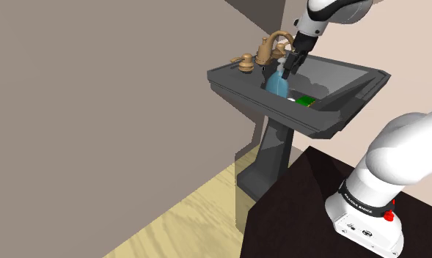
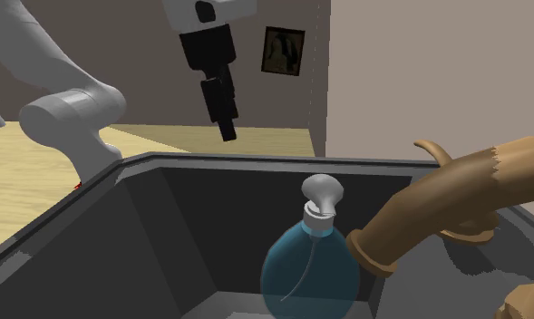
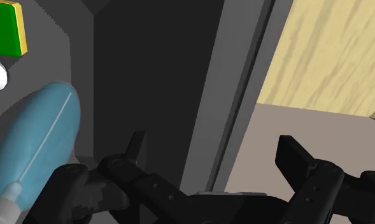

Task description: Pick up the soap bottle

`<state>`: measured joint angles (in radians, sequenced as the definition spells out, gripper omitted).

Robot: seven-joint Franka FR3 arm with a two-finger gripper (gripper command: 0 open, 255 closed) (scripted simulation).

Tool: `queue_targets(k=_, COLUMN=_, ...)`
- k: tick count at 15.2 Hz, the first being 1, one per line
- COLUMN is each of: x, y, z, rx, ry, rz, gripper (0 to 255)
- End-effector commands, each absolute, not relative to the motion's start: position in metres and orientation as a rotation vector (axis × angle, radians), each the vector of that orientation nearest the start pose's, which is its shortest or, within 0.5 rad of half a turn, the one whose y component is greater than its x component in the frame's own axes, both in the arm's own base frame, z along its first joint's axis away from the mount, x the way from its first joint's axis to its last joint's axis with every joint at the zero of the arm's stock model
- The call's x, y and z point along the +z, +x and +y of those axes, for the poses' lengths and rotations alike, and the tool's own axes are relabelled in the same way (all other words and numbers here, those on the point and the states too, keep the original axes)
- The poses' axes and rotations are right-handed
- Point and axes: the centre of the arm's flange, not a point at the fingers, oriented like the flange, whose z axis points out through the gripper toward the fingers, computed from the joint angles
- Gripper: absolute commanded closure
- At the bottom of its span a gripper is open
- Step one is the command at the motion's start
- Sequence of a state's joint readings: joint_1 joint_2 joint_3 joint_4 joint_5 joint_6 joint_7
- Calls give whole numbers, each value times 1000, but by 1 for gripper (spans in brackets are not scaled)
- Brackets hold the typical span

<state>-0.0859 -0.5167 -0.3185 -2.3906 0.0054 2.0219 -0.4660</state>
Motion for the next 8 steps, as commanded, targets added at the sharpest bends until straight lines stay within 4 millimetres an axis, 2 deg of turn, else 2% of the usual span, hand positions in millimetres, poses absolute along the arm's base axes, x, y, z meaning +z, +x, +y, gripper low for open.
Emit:
queue_targets(k=1, x=498, y=388, z=-196, rx=-310, ry=-3026, rz=-128, gripper=0)
queue_targets(k=8, x=468, y=423, z=-272, rx=-427, ry=-3000, rz=-103, gripper=0)
